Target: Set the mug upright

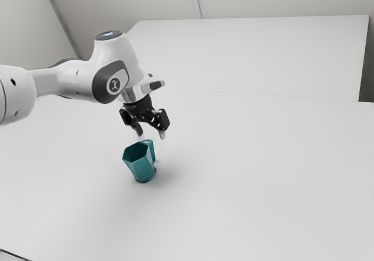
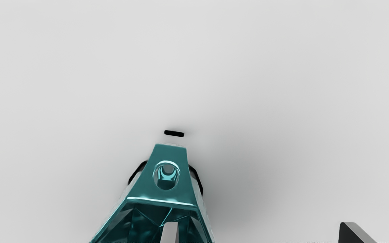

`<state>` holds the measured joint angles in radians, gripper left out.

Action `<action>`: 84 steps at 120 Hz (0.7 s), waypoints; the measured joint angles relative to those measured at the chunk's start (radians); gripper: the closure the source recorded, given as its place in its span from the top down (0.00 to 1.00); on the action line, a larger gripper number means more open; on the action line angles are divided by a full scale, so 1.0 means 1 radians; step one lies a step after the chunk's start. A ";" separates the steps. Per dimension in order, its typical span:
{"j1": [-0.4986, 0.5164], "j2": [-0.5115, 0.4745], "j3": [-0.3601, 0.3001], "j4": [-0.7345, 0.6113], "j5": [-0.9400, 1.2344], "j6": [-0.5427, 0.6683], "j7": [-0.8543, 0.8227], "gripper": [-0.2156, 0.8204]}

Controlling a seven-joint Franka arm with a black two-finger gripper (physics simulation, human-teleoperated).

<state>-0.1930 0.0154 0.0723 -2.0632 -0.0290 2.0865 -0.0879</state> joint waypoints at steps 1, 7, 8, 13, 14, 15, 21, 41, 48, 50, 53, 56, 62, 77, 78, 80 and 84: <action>0.000 0.000 0.000 0.007 0.000 -0.006 0.000 0.70; 0.000 0.000 0.001 0.047 0.002 -0.042 0.000 0.72; 0.000 0.001 0.001 0.052 0.003 -0.048 0.001 0.72; 0.001 0.000 0.001 0.086 0.005 -0.082 0.001 0.73; 0.001 0.000 0.002 0.093 0.005 -0.089 0.001 0.73; 0.001 0.000 0.002 0.099 0.005 -0.096 0.001 0.73; 0.002 0.000 0.002 0.134 0.007 -0.138 0.001 0.74; 0.009 0.000 0.006 0.249 0.024 -0.262 0.011 0.76; 0.013 0.002 0.007 0.291 0.035 -0.296 0.017 0.76; 0.014 0.002 0.007 0.304 0.038 -0.306 0.019 0.76; 0.017 0.002 0.007 0.323 0.041 -0.320 0.021 0.76; 0.019 0.003 0.007 0.339 0.043 -0.332 0.023 0.76; 0.023 0.004 0.009 0.371 0.047 -0.355 0.028 0.76; 0.035 0.006 0.011 0.461 0.051 -0.419 0.037 0.77; 0.036 0.006 0.012 0.466 0.051 -0.423 0.037 0.77; 0.037 0.006 0.012 0.474 0.052 -0.431 0.038 0.77; 0.040 0.007 0.012 0.489 0.052 -0.446 0.040 0.77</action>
<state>-0.1527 0.0222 0.0847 -1.5737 0.0234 1.6409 -0.0476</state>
